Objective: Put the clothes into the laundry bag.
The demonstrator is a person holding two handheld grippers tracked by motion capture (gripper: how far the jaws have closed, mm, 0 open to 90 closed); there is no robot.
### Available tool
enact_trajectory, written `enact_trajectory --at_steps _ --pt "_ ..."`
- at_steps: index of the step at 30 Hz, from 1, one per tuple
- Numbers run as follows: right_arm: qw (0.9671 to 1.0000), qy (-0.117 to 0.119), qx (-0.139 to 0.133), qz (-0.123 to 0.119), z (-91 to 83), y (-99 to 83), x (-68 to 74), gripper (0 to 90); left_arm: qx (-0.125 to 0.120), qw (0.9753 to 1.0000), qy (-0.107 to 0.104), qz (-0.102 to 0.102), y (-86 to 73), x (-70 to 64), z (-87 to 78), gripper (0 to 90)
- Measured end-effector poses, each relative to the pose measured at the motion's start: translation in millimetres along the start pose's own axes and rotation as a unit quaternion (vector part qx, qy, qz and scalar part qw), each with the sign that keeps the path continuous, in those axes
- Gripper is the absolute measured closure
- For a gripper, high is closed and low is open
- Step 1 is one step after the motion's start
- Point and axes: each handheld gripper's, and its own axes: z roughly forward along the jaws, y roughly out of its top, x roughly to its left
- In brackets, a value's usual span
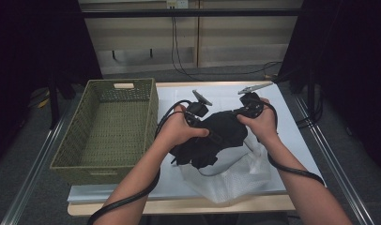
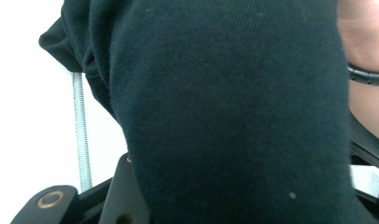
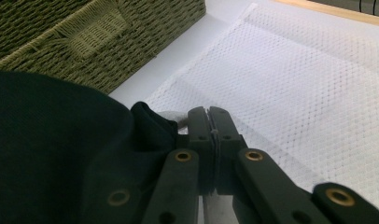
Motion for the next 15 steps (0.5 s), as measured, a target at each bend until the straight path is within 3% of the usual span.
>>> enact_trajectory --at_steps 4,15 --pt "1.0000 -0.001 -0.001 0.002 -0.7 0.6 0.5 89.4 0.004 1.0000 0.007 0.002 -0.8 2.2 6.2 59.7" --pt "1.0000 0.005 -0.005 -0.004 -4.0 3.0 4.0 89.4 0.002 0.9993 0.035 -0.016 -5.7 12.2 12.5 59.6"
